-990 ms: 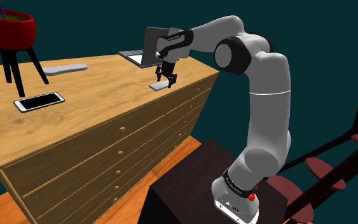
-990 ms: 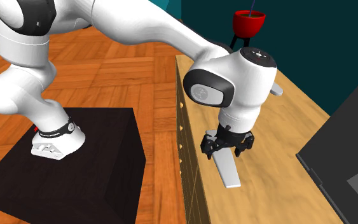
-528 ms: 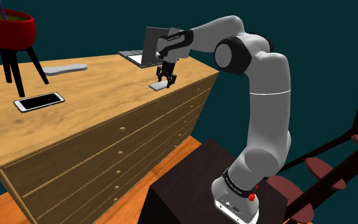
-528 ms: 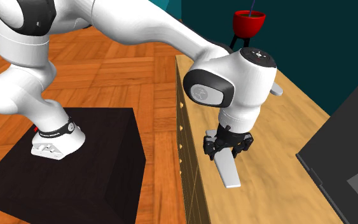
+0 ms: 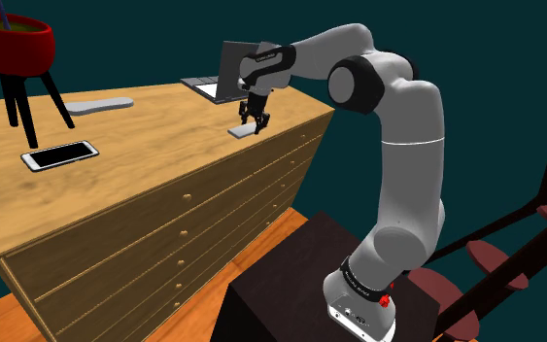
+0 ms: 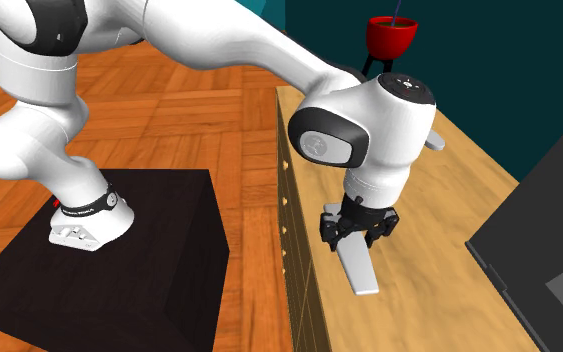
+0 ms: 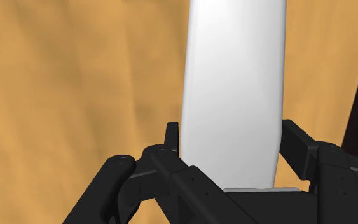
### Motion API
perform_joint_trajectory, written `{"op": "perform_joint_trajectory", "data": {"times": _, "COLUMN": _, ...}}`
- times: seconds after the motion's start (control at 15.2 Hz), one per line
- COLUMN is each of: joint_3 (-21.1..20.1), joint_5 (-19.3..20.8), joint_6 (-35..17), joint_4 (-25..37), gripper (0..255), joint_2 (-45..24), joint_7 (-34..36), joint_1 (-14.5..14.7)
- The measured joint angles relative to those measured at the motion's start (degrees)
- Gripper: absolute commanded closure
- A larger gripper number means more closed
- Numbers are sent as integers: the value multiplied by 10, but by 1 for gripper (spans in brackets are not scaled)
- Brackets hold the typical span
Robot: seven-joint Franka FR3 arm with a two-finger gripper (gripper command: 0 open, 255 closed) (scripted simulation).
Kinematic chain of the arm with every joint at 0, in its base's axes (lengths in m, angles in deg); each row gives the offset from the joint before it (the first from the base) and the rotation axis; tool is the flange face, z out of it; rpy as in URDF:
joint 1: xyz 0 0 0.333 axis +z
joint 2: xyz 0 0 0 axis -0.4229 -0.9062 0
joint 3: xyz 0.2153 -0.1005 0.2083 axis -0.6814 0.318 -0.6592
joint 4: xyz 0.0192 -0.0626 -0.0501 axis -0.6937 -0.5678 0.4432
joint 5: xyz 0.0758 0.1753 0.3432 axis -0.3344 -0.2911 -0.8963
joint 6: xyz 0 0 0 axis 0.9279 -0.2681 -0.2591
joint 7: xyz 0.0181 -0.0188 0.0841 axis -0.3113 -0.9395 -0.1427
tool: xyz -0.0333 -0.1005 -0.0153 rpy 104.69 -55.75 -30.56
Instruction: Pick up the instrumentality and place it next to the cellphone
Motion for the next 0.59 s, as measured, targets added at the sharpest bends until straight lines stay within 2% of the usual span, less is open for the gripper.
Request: {"op": "perform_joint_trajectory", "data": {"times": 0.59, "joint_3": 5, "joint_5": 10, "joint_6": 53, "joint_4": 30, "gripper": 255, "joint_2": 24, "joint_7": 7, "joint_1": 2}}
